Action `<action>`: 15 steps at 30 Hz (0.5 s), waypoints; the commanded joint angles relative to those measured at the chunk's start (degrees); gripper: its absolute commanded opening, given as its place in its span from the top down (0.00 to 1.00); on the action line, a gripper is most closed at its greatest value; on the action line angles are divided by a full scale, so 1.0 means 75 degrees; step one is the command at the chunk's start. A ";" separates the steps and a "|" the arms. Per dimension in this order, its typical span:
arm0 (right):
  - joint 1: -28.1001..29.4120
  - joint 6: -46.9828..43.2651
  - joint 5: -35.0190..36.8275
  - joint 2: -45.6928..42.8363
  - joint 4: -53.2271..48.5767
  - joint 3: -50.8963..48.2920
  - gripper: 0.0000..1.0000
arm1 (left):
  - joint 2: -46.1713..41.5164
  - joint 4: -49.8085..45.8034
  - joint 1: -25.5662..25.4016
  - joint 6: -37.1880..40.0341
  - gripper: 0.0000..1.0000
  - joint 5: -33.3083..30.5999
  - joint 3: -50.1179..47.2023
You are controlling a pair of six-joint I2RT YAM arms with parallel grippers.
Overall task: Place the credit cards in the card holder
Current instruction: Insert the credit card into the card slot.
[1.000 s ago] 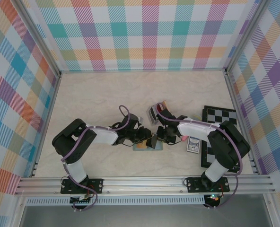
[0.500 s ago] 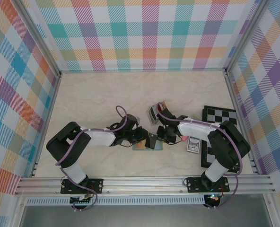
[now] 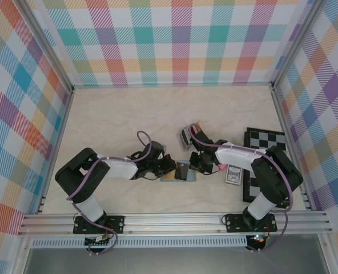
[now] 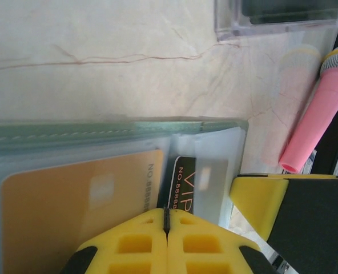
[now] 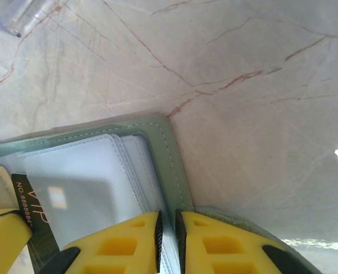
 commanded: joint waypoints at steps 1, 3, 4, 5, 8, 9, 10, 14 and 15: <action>0.0055 0.0217 -0.0204 0.0287 0.0178 -0.0358 0.82 | -0.0248 0.0498 -0.0118 -0.0524 1.00 -0.0607 -0.0303; 0.0055 0.0237 -0.0241 0.0286 0.0225 -0.0377 0.81 | -0.0301 0.0618 -0.0157 -0.0603 1.00 -0.0825 -0.0350; 0.0055 0.0249 -0.0251 0.0286 0.0241 -0.0391 0.81 | -0.0308 0.0658 -0.0178 -0.0620 1.00 -0.0897 -0.0356; 0.0055 0.0234 -0.0280 0.0287 0.0276 -0.0398 0.81 | -0.0292 0.0702 -0.0222 -0.0626 1.00 -0.0928 -0.0348; 0.0038 0.0173 -0.0383 0.0350 0.0345 -0.0374 0.81 | -0.0219 0.0836 -0.0380 -0.0710 1.00 -0.1028 -0.0324; 0.0040 0.0172 -0.0404 0.0368 0.0364 -0.0374 0.81 | -0.0170 0.0834 -0.0422 -0.0711 1.00 -0.1033 -0.0283; 0.0038 0.0162 -0.0439 0.0380 0.0405 -0.0367 0.81 | -0.0107 0.0835 -0.0470 -0.0699 1.00 -0.0991 -0.0224; 0.0020 0.0170 -0.0429 0.0358 0.0411 -0.0403 0.81 | 0.0083 0.0847 -0.0559 -0.0713 1.00 -0.0892 -0.0122; 0.0020 0.0190 -0.0417 0.0328 0.0424 -0.0431 0.80 | 0.0117 0.0861 -0.0570 -0.0761 1.00 -0.0888 -0.0122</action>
